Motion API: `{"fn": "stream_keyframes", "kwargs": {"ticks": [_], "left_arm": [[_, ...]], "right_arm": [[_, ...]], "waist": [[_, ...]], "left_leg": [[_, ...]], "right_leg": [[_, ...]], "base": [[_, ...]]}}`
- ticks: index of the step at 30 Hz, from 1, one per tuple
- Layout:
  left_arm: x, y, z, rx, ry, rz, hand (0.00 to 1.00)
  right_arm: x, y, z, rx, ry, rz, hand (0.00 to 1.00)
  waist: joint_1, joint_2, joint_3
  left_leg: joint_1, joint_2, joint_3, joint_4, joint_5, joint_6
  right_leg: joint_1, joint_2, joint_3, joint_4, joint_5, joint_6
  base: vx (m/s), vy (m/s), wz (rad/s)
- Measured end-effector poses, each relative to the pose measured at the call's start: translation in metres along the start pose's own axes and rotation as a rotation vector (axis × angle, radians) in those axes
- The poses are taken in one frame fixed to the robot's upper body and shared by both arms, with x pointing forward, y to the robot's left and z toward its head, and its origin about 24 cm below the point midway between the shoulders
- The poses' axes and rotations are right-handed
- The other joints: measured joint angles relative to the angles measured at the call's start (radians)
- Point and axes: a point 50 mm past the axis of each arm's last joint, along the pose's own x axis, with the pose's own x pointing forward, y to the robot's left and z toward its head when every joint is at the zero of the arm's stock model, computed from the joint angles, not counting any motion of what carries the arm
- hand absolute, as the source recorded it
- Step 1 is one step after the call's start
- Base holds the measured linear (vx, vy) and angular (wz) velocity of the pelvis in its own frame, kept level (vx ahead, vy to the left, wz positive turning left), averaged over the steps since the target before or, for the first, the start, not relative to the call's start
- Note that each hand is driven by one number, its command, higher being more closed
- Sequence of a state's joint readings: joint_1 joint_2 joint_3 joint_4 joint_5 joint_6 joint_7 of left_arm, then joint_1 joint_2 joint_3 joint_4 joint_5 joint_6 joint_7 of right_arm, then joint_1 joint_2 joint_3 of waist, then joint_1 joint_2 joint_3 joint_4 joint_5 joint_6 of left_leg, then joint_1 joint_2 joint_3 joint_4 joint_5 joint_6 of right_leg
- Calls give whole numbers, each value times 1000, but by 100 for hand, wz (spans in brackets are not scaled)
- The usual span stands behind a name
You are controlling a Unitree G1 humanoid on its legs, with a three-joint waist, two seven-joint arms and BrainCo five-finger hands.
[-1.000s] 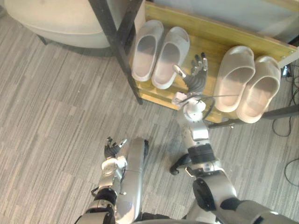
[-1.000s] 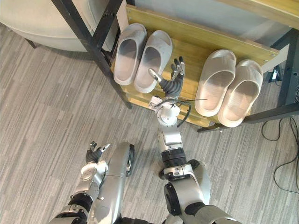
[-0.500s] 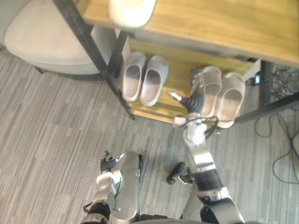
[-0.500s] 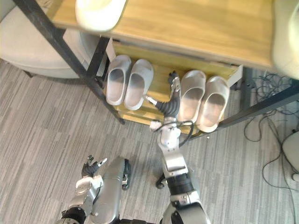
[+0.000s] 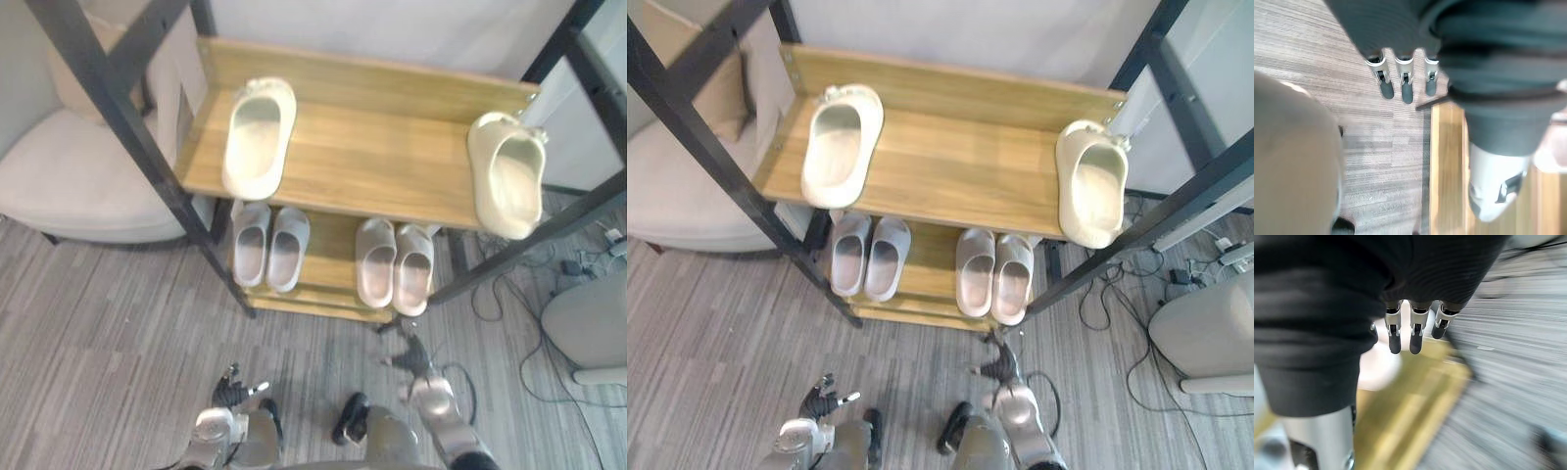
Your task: Organize the slippers on the shoe rack
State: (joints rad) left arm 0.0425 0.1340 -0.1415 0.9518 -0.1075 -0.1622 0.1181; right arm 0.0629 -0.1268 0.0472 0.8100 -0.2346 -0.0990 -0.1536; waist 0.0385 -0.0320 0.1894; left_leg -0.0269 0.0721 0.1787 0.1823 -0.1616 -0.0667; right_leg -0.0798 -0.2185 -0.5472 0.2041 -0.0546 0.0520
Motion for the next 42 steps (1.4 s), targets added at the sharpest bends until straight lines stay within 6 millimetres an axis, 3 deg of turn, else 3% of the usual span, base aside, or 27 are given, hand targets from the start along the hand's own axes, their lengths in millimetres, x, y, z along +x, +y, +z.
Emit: {"fn": "stream_keyframes", "kwargs": {"ticks": [4, 7, 11, 16, 21, 25, 26, 27, 33, 39, 42], "left_arm": [[-1, -10, 9, 13, -45, -40, 0], [-3, -22, 28, 34, -144, -94, 0], [-16, -53, 58, 84, -304, -244, 0], [-54, -93, 105, 68, -572, -482, 0], [-94, -114, 142, -65, -761, -689, 0], [-119, -115, 172, -146, -907, -760, 0], [-128, -113, 188, -157, -986, -776, 0], [-129, -113, 189, -157, -994, -777, 0], [-156, -100, 244, -190, -1269, -736, 0], [-167, -85, 281, -184, -1432, -619, 0], [-161, -69, 300, -179, -1480, -506, 0]], "right_arm": [[-7, -5, -40, 56, 184, -21, 0], [-11, -6, -53, 87, 248, -35, 0], [-13, -9, -58, 127, 280, -53, 0], [-13, -8, -60, 124, 294, -49, 0], [-13, -6, -59, 101, 286, -35, 0], [-13, -4, -58, 75, 279, -17, 0], [-13, -2, -58, 60, 276, 2, 0], [-13, -2, -58, 60, 276, 3, 0], [-15, -2, -62, 51, 285, 25, 0], [-19, -7, -70, 46, 308, 34, 0], [-20, -6, -71, 55, 315, 41, 0]], "waist": [[-3, 23, -28], [2, 23, -39], [3, 35, -49], [13, 39, -51], [16, 47, -70], [17, 46, -80], [18, 44, -92], [18, 44, -93], [21, 39, -103], [19, 38, -103], [16, 36, -104]], "left_leg": [[49, -1, -17, -71, 37, -13], [75, -1, -35, -98, 50, -17], [83, -12, -59, -133, 76, -8], [99, -17, -81, -157, 92, 0], [104, -20, -86, -172, 96, 4], [134, -19, -88, -195, 101, 4], [137, -20, -91, -198, 102, 5], [137, -20, -92, -198, 102, 5], [135, -22, -91, -196, 101, 5], [151, -21, -74, -196, 99, 7], [153, -18, -53, -196, 97, 7]], "right_leg": [[87, 43, -33, -139, 64, 4], [140, 65, -51, -210, 93, 3], [171, 79, -72, -277, 127, 3], [195, 84, -86, -294, 135, 1], [196, 85, -88, -295, 135, 0], [216, 91, -88, -293, 135, 0], [218, 91, -92, -293, 133, 2], [218, 91, -92, -293, 133, 2], [219, 88, -89, -292, 130, 6], [218, 87, -68, -287, 129, 5], [207, 85, -45, -277, 126, 2]], "base": [[31, -34, 14], [-18, -60, 19], [-55, -49, 17], [-63, -30, 9], [-29, -5, 1], [28, -17, 1], [1, -7, 4], [9, -5, 6], [1, 0, -1], [-3, 3, -9], [-35, 9, -22]]}}
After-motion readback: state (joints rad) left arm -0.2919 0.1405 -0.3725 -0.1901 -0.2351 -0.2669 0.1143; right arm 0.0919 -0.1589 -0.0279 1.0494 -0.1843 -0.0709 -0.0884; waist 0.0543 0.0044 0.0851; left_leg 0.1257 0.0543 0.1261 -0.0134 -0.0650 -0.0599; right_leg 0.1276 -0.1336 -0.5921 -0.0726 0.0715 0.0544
